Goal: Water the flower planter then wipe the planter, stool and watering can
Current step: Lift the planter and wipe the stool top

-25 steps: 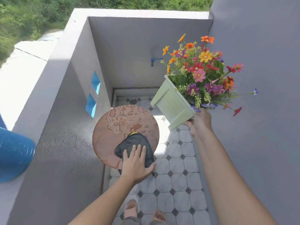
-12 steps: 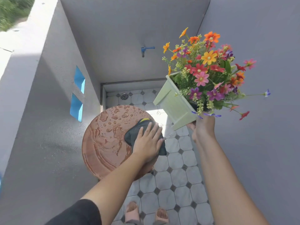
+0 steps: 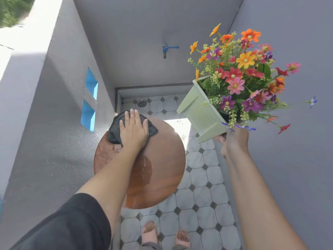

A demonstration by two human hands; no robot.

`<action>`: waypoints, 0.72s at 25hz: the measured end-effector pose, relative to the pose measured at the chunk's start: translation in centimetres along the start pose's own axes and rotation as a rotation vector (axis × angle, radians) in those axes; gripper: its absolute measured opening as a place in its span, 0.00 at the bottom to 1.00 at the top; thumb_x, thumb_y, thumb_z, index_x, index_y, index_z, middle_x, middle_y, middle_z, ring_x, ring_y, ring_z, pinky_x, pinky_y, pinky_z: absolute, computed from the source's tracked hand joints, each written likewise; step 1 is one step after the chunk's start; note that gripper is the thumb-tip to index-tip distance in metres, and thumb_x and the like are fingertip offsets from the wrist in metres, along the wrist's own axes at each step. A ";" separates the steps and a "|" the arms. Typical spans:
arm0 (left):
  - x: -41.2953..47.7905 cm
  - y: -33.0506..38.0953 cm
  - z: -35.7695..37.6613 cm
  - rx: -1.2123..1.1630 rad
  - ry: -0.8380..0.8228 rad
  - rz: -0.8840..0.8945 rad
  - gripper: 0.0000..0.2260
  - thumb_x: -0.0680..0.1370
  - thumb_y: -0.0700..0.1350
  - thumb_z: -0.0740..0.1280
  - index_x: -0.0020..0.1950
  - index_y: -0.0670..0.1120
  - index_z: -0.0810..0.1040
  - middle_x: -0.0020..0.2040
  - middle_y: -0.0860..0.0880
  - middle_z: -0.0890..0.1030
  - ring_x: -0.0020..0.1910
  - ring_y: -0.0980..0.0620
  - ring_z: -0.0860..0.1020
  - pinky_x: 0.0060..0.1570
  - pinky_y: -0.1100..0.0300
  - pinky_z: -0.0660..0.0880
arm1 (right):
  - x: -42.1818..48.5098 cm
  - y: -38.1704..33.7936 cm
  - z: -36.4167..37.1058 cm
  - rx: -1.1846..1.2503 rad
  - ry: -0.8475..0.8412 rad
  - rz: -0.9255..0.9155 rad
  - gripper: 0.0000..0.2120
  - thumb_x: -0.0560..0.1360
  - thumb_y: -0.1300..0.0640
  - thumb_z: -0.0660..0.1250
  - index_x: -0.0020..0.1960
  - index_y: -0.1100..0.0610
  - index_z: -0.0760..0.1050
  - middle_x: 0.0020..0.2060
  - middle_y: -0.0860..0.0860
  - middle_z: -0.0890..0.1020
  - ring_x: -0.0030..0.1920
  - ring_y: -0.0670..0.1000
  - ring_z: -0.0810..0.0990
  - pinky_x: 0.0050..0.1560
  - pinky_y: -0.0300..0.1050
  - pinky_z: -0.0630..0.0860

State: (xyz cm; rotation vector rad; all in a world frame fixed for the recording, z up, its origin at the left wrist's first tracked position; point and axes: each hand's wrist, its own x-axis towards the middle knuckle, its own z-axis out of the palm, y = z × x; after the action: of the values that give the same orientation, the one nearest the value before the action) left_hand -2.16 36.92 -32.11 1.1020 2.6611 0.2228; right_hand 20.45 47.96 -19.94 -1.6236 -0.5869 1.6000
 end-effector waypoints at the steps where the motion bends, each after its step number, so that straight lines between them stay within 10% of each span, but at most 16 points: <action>1: -0.3 -1.0 -0.2 -0.005 0.012 -0.054 0.27 0.82 0.54 0.47 0.77 0.41 0.53 0.78 0.44 0.54 0.77 0.45 0.50 0.73 0.44 0.50 | -0.2 -0.1 0.0 -0.049 -0.016 -0.008 0.10 0.77 0.71 0.52 0.44 0.60 0.67 0.38 0.56 0.73 0.40 0.53 0.73 0.58 0.61 0.74; 8: -7.9 -5.1 -0.8 -0.040 0.065 -0.353 0.28 0.81 0.52 0.48 0.76 0.37 0.51 0.77 0.40 0.55 0.76 0.42 0.51 0.72 0.42 0.51 | -1.6 -0.4 0.6 -0.263 -0.052 -0.089 0.08 0.76 0.72 0.54 0.48 0.62 0.66 0.35 0.52 0.71 0.38 0.53 0.75 0.60 0.60 0.74; 18: -19.4 -2.4 1.9 -0.062 0.008 -0.303 0.28 0.78 0.52 0.48 0.69 0.34 0.68 0.68 0.36 0.72 0.68 0.37 0.69 0.61 0.37 0.68 | -5.0 -2.1 -0.1 -0.193 -0.078 -0.115 0.18 0.76 0.73 0.51 0.34 0.57 0.68 0.35 0.53 0.74 0.49 0.58 0.77 0.55 0.57 0.77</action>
State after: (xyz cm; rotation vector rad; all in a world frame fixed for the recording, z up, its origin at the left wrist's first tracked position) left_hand 10.01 21.49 -31.17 0.6689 2.7621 0.2489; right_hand 20.41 45.33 -15.18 -1.6390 -0.8834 1.5662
